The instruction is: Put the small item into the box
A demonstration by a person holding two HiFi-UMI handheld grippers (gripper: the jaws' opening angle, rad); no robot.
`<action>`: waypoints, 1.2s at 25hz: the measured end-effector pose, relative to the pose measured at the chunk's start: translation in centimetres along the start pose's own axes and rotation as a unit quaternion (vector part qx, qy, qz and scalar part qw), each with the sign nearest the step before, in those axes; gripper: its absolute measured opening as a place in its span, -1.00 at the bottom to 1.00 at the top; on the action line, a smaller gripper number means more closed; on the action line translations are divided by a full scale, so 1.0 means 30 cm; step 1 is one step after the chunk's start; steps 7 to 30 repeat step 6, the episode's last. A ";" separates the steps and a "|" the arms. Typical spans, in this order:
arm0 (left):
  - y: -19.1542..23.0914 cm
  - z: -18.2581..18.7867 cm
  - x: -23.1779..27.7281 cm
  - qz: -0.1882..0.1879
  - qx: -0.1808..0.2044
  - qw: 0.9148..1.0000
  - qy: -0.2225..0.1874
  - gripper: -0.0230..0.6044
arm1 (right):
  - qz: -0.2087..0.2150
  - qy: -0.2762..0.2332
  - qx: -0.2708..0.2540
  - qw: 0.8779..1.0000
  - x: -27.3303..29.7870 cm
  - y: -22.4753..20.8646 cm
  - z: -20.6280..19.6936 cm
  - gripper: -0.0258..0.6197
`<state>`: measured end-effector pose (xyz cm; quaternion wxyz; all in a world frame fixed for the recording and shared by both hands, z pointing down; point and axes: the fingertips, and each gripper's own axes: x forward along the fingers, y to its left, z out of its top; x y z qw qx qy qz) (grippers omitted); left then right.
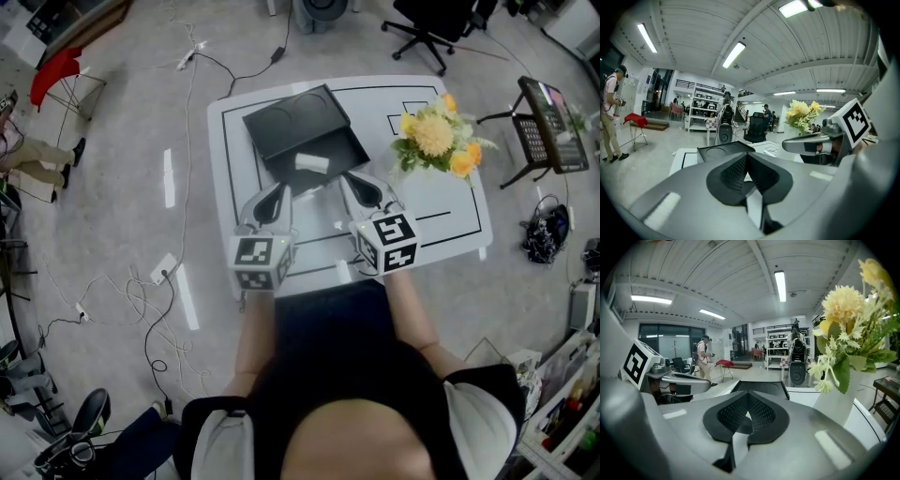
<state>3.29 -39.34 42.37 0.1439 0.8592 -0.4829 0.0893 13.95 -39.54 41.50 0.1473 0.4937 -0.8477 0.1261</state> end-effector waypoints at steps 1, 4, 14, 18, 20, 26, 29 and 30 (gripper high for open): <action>-0.001 0.000 0.001 0.000 0.000 1.000 -0.001 -0.90 | 0.000 0.001 -0.001 1.000 0.000 0.000 -0.001 -0.92; -0.001 0.000 0.008 0.000 0.001 1.000 -0.001 -0.90 | 0.002 0.005 -0.009 1.000 0.006 -0.002 -0.003 -0.92; 0.001 -0.003 0.013 0.000 0.002 1.000 0.001 -0.90 | 0.004 0.009 -0.016 1.000 0.013 -0.003 -0.006 -0.92; 0.001 -0.003 0.013 0.000 0.002 1.000 0.001 -0.90 | 0.004 0.009 -0.016 1.000 0.013 -0.003 -0.006 -0.92; 0.001 -0.003 0.013 0.000 0.002 1.000 0.001 -0.90 | 0.004 0.009 -0.016 1.000 0.013 -0.003 -0.006 -0.92; 0.001 -0.003 0.013 0.000 0.002 1.000 0.001 -0.90 | 0.004 0.009 -0.016 1.000 0.013 -0.003 -0.006 -0.92; 0.001 -0.003 0.013 0.000 0.002 1.000 0.001 -0.90 | 0.004 0.009 -0.016 1.000 0.013 -0.003 -0.006 -0.92; 0.001 -0.003 0.013 0.000 0.002 1.000 0.001 -0.90 | 0.004 0.009 -0.016 1.000 0.013 -0.003 -0.006 -0.92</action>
